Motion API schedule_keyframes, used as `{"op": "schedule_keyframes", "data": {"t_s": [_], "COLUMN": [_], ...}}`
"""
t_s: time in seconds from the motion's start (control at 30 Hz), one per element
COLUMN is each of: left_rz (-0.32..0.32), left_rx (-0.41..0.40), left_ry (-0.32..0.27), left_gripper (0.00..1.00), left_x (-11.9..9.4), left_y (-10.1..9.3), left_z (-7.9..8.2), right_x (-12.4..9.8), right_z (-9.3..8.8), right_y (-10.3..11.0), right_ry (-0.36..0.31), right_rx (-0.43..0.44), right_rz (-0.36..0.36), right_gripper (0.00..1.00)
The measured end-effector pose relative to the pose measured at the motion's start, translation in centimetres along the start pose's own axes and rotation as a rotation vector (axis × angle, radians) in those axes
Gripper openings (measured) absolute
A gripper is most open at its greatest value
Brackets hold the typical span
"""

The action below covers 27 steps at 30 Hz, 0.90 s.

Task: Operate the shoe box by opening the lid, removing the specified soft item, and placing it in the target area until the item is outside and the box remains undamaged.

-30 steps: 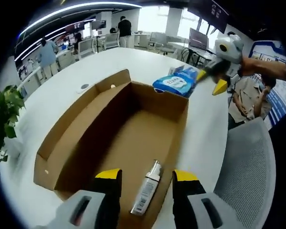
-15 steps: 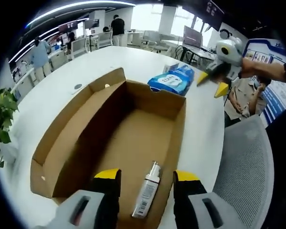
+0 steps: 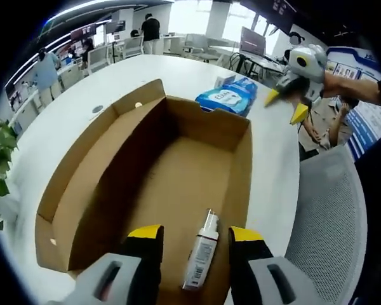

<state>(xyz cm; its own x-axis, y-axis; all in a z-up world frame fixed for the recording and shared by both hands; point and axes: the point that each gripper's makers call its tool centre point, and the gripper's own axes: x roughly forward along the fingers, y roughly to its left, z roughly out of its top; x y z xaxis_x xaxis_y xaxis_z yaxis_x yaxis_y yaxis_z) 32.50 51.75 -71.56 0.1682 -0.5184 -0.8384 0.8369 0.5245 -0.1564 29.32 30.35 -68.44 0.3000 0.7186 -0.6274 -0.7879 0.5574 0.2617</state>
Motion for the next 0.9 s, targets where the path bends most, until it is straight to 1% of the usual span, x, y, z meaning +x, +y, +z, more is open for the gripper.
{"op": "schedule_keyframes", "data": {"t_s": [0.1, 0.17, 0.23, 0.27, 0.33, 0.37, 0.4, 0.43, 0.5, 0.57, 0.67, 0.73, 0.77, 0.8, 0.83, 0.87, 0.9], "left_rz": [-0.011, -0.023, -0.04, -0.065, -0.075, -0.076, -0.084, -0.087, -0.092, -0.104, -0.11, -0.105, -0.08, -0.076, -0.081, -0.079, -0.056], "left_rx": [0.015, 0.018, 0.026, 0.029, 0.033, 0.044, 0.078, 0.096, 0.132, 0.143, 0.168, 0.18, 0.185, 0.23, 0.245, 0.239, 0.239], "left_ry": [0.031, 0.04, 0.058, 0.067, 0.082, 0.092, 0.132, 0.154, 0.182, 0.199, 0.225, 0.257, 0.293, 0.299, 0.304, 0.311, 0.32], "left_gripper": [0.42, 0.42, 0.44, 0.44, 0.46, 0.47, 0.47, 0.47, 0.47, 0.47, 0.49, 0.47, 0.46, 0.44, 0.42, 0.4, 0.4], "left_x": [0.7, 1.0, 1.4, 1.6, 2.0, 2.2, 2.4, 2.6, 3.1, 3.4, 3.7, 3.9, 3.9, 4.3, 4.6, 4.8, 4.7], "left_y": [0.2, 0.2, 0.2, -0.1, -0.1, 0.0, -0.1, -0.2, -0.5, -0.7, -0.8, -1.1, -0.8, -0.9, -1.1, -1.2, -1.0], "left_z": [-0.3, -0.3, -0.5, -0.6, -0.8, -1.0, -1.7, -2.1, -2.6, -2.9, -3.4, -3.9, -4.4, -4.6, -4.8, -4.9, -5.0], "right_x": [-0.1, -0.3, -0.4, -0.5, -0.5, -0.6, -0.6, -0.7, -0.7, -0.8, -0.9, -0.9, -0.9, -0.8, -0.8, -0.8, -0.8], "right_z": [0.1, 0.3, 0.4, 0.4, 0.4, 0.5, 0.7, 0.8, 1.0, 1.0, 0.7, 0.6, 0.5, 0.4, 0.4, 0.3, 0.2], "right_y": [-0.2, -0.3, -0.4, -0.5, -0.8, -1.0, -1.2, -1.2, -1.3, -1.3, -1.3, -1.4, -1.4, -1.4, -1.4, -1.2, -1.1], "right_ry": [-0.01, -0.017, -0.022, -0.024, -0.028, -0.03, -0.038, -0.044, -0.054, -0.053, -0.048, -0.05, -0.052, -0.053, -0.053, -0.052, -0.051], "right_rx": [0.017, 0.022, 0.028, 0.031, 0.035, 0.037, 0.043, 0.05, 0.058, 0.057, 0.059, 0.066, 0.072, 0.075, 0.077, 0.077, 0.075], "right_rz": [-0.007, -0.01, -0.014, -0.017, -0.028, -0.033, -0.041, -0.042, -0.046, -0.049, -0.052, -0.056, -0.057, -0.058, -0.059, -0.058, -0.057], "right_gripper": [0.35, 0.35, 0.35, 0.35, 0.35, 0.35, 0.35, 0.35, 0.35, 0.35, 0.35, 0.34, 0.34, 0.34, 0.34, 0.34, 0.34]}}
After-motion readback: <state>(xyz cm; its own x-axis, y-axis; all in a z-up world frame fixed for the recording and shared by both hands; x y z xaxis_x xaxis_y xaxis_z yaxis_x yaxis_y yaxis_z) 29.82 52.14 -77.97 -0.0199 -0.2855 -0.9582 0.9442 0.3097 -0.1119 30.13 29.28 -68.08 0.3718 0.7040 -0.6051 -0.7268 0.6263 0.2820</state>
